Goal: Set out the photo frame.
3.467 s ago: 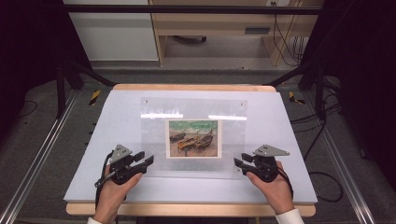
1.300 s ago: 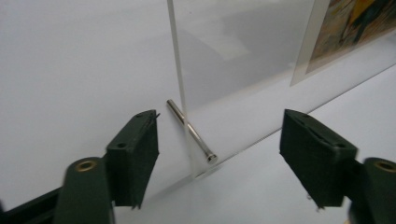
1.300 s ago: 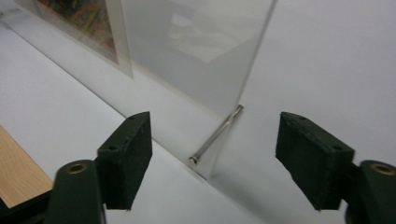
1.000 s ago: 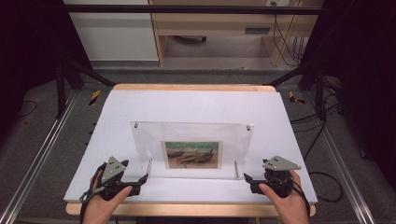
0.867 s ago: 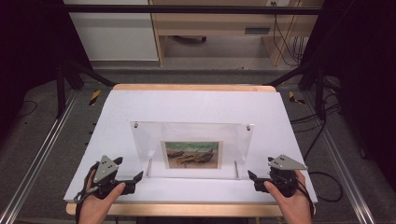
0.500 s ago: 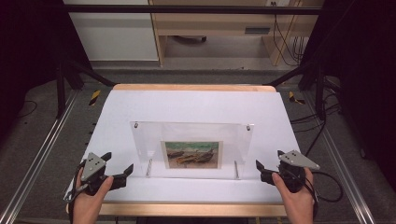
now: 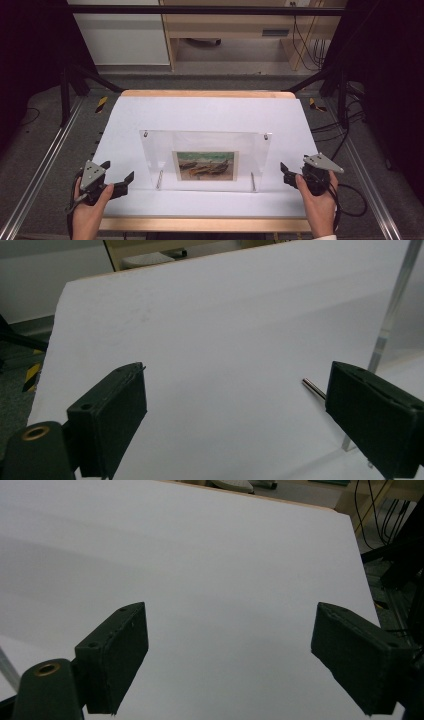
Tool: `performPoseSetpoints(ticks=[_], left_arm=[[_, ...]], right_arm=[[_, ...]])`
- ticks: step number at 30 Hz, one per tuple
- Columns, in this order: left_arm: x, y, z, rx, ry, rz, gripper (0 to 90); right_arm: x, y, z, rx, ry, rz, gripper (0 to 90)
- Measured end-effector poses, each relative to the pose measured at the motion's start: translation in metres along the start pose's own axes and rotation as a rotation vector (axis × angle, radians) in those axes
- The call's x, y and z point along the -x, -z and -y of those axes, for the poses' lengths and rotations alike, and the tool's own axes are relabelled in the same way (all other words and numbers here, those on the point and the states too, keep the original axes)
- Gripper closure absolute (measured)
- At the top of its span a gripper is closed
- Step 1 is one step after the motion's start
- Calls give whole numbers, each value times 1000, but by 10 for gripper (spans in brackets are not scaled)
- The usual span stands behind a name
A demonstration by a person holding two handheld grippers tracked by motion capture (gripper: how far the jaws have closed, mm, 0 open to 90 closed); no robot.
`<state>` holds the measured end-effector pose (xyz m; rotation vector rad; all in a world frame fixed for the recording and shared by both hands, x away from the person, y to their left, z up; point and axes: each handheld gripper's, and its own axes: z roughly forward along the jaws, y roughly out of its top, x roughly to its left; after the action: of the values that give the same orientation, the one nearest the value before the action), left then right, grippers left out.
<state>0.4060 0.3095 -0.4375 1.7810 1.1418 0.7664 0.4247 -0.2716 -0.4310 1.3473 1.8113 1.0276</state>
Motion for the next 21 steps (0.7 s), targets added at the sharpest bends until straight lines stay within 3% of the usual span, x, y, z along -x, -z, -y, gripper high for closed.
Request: performPoseSetpoints(ticks=[3, 7, 10, 17, 21], left_arm=[[-6, -7, 2, -22, 11, -26, 91], [-19, -18, 8, -67, 63, -53, 92], [-23, -19, 11, -92, 71, -67, 93], [-27, -18, 13, -136, 93, -70, 96], [-27, -16, 12, -128, 97, -65, 95]], right_arm=[[1, -7, 2, -13, -1, 8, 155], [6, -16, 7, -46, -5, 14, 155], [9, -20, 10, -69, -5, 20, 159], [13, -25, 18, -134, -9, 10, 162], [14, -22, 21, -162, -20, -2, 156]])
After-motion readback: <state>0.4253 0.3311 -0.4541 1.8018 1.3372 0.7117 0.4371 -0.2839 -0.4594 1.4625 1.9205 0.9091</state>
